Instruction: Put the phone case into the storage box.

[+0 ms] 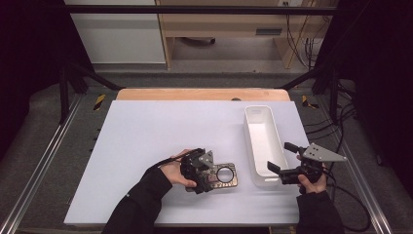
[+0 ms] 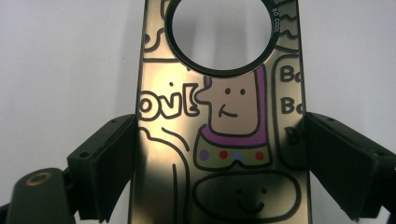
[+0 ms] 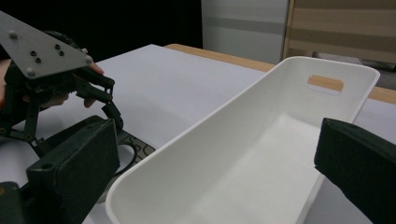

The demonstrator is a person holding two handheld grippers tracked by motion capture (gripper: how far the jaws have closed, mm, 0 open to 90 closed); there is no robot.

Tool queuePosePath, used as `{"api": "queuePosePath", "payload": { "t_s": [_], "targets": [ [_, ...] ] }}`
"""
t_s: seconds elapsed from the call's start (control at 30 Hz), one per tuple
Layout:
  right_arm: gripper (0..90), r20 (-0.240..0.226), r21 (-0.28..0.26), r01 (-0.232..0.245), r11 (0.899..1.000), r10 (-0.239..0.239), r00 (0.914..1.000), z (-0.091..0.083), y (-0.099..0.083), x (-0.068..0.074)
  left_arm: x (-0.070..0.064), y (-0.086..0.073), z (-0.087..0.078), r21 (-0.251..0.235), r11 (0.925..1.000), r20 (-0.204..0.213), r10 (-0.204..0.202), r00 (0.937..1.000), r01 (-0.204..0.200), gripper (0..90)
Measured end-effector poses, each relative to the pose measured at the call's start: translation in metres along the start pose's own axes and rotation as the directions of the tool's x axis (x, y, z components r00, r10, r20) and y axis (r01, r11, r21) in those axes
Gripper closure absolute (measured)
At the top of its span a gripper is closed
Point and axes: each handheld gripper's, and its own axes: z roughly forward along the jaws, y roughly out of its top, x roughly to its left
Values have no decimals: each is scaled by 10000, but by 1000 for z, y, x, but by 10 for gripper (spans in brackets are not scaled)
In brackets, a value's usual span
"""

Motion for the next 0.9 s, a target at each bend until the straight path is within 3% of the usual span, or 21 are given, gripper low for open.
{"api": "queuePosePath", "payload": {
  "t_s": [0.17, 0.5, 0.63, 0.8, 0.9],
  "targets": [
    [2, -1, 10, -27, 10000, 27, 10000, 0, 0, 0, -4, 1, -8, -228, 9997, -171, -17, 9999, 13, 116],
    [2, -55, 0, -13, 10000, 13, 10000, -1, 2, 1, -9, -10, -25, -923, 9948, -482, -471, 9977, 425, 116],
    [2, -94, -10, -18, 10000, 17, 10000, -1, 3, 1, -10, -20, -35, -1477, 9864, -782, -842, 9934, 720, 116],
    [2, -141, -13, -6, 10000, 6, 9999, -1, 4, 2, -12, -27, -41, -1793, 9793, -999, -1136, 9885, 945, 115],
    [2, -175, -17, -26, 10000, 26, 9998, -1, 4, 3, -14, -32, -45, -2104, 9709, -1151, -1406, 9833, 1142, 115]
  ]
}}
